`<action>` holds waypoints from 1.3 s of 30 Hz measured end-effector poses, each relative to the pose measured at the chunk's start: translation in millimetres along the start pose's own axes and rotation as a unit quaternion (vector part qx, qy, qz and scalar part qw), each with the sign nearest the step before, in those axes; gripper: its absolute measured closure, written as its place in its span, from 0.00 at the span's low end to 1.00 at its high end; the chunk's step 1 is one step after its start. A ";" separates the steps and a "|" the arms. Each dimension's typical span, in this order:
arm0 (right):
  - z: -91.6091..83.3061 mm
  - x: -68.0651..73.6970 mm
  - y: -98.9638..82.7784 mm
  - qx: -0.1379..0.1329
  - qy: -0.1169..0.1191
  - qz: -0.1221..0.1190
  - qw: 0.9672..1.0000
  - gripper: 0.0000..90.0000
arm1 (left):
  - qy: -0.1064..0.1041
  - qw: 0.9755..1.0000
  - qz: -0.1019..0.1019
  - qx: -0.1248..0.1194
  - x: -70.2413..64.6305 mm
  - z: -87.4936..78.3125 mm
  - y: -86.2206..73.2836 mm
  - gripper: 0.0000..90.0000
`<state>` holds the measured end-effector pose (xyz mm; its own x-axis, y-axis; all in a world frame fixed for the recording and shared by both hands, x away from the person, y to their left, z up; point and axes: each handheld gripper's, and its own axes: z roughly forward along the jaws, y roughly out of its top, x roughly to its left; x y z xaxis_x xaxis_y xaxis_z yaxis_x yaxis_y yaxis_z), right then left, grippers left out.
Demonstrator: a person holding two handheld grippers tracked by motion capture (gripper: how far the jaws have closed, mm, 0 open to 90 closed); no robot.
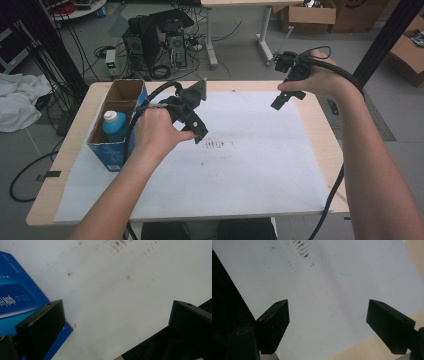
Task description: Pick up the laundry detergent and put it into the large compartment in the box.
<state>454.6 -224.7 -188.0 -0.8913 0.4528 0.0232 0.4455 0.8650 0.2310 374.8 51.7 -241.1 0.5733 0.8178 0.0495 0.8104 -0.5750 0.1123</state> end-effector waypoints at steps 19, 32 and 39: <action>1.6 0.9 -0.4 0.001 0.001 0.003 1.000 0.21 | -0.006 1.000 0.000 -0.003 -1.0 -0.1 0.4 0.01; 2.6 0.2 0.7 0.002 0.002 0.001 1.000 0.21 | -0.007 1.000 0.003 0.000 0.5 0.1 0.9 0.01; 2.3 0.8 0.3 0.003 0.001 0.002 1.000 0.21 | -0.007 1.000 0.004 0.000 0.3 -0.1 0.5 0.01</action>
<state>454.2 -223.6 -190.1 -0.8893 0.4565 0.0260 0.4501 0.8641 0.2253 375.4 51.6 -240.9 0.5812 0.8129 0.0367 0.8061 -0.5813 0.1113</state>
